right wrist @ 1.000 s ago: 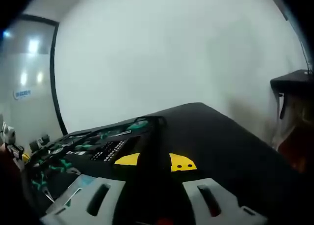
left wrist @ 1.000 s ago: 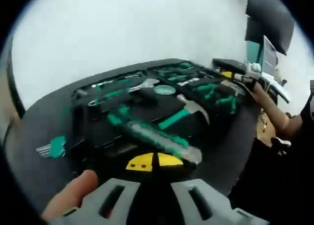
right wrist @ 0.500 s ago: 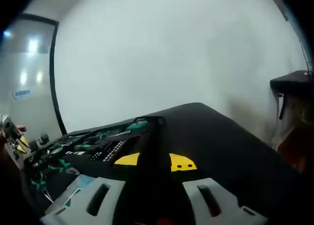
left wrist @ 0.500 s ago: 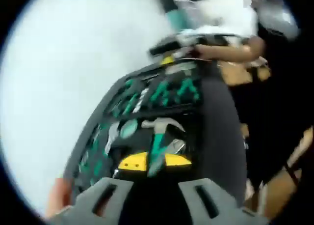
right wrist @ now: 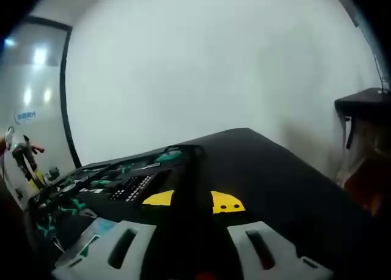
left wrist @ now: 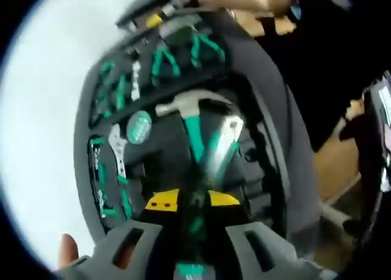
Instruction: Pick up the tools and put them into their designated positions in the toolbox.
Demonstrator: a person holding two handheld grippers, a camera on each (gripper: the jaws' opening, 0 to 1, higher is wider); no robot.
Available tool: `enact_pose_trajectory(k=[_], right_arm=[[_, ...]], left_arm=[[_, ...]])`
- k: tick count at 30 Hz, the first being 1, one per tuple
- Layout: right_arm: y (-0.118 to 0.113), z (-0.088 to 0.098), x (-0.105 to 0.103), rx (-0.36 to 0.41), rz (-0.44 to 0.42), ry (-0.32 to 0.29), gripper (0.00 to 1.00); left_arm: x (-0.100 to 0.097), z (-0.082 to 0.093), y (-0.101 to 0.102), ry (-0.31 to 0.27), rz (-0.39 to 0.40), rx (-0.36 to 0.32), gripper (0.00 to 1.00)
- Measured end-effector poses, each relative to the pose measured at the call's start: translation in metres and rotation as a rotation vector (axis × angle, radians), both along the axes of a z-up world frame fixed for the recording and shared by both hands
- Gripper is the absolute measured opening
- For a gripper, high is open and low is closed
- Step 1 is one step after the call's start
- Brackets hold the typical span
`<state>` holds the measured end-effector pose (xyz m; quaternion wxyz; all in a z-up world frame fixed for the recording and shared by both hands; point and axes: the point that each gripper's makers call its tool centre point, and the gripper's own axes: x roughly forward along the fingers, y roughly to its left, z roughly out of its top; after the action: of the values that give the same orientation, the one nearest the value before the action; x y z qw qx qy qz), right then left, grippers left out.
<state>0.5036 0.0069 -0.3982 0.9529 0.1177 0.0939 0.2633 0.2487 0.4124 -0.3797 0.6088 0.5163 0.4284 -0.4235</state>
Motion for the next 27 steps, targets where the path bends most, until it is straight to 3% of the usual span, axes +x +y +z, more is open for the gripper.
enact_pose_trajectory(k=[2,3,5,10,14,16,17,19,21,24,26,27], right_arm=[[0.0,0.0,0.0,-0.003,0.0,-0.003,0.19],[0.0,0.001,-0.001,-0.004,0.0,-0.004,0.19],[0.0,0.001,-0.001,-0.004,0.001,-0.004,0.19],[0.0,0.001,-0.002,-0.004,-0.001,-0.006,0.19],[0.0,0.001,-0.002,-0.002,0.0,-0.004,0.19],[0.0,0.001,-0.002,-0.002,0.0,-0.004,0.19],[0.0,0.001,-0.002,-0.002,-0.001,-0.004,0.19],[0.0,0.001,-0.002,-0.001,-0.001,-0.003,0.19],[0.0,0.001,-0.002,0.0,-0.001,-0.002,0.19],[0.0,0.001,-0.002,0.002,0.0,0.0,0.19],[0.0,0.001,-0.002,0.002,0.001,0.0,0.19],[0.0,0.001,-0.002,0.003,0.001,0.0,0.19]], left_arm=[[-0.004,0.0,0.011,0.018,0.022,0.086,0.24],[-0.008,-0.001,0.014,0.051,-0.028,0.132,0.22],[-0.003,-0.004,0.008,0.026,-0.07,0.126,0.23],[0.002,-0.014,-0.001,0.052,-0.154,0.16,0.24],[0.003,-0.022,0.005,0.154,-0.189,0.219,0.25],[0.008,-0.025,0.005,0.172,-0.165,0.212,0.29],[0.004,-0.026,0.007,0.213,-0.138,0.208,0.27],[0.007,-0.025,0.007,0.219,-0.127,0.212,0.24],[0.004,-0.025,0.009,0.23,-0.032,0.197,0.19],[-0.023,-0.027,0.013,0.355,0.21,0.175,0.17],[-0.033,-0.025,0.016,0.373,0.267,0.185,0.17],[-0.034,-0.025,0.017,0.37,0.251,0.184,0.17]])
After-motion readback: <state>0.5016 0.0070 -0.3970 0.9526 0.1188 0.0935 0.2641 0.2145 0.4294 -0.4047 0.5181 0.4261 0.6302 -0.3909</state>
